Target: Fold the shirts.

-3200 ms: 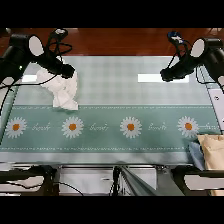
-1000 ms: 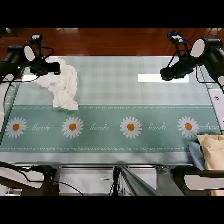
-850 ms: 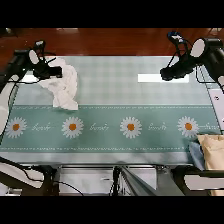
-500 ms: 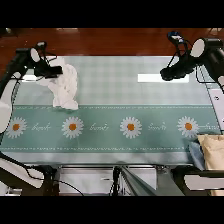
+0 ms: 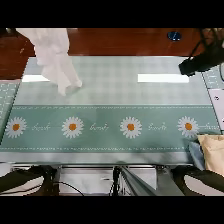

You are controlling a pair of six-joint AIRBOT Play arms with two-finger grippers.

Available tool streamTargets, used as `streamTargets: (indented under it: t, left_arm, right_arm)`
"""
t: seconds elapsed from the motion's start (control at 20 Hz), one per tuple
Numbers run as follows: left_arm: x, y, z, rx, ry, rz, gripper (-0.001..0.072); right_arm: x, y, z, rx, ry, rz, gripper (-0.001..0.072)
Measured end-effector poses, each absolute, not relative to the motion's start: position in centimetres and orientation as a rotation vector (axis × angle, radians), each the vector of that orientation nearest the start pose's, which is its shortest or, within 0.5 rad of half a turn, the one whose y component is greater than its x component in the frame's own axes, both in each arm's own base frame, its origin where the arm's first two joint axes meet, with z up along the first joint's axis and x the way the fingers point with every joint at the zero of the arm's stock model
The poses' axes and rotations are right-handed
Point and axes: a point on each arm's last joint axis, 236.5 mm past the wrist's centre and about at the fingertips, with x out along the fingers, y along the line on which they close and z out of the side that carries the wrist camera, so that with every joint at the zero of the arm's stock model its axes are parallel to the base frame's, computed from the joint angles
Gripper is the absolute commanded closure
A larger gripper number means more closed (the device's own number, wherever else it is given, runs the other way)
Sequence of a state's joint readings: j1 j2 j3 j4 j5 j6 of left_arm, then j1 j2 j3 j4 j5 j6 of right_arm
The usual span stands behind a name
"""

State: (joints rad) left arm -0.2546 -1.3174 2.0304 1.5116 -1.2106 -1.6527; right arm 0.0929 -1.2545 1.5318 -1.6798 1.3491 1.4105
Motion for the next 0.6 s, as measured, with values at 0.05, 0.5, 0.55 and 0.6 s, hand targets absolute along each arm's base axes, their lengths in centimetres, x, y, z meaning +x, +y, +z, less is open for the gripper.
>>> streamTargets:
  t: [0.05, 0.5, 0.55, 0.6]
  left_arm:
    - [42.2, -14.7, 36.3, -0.043, 0.479, -0.332, 0.0685]
    - [32.6, -30.2, 31.3, 0.107, 0.629, -0.720, 0.0683]
    - [32.3, -31.8, 29.3, 0.132, 0.670, -0.744, 0.0684]
    - [32.2, -33.3, 27.3, 0.159, 0.713, -0.762, 0.0684]
  right_arm:
    - [40.6, 1.1, 15.9, -0.276, 1.026, 0.077, 0.0375]
    - [34.5, 0.0, 26.9, -0.267, 0.734, 0.031, 0.0374]
    - [34.1, 0.0, 27.4, -0.265, 0.720, 0.029, 0.0374]
    - [33.7, 0.0, 27.7, -0.264, 0.711, 0.028, 0.0374]
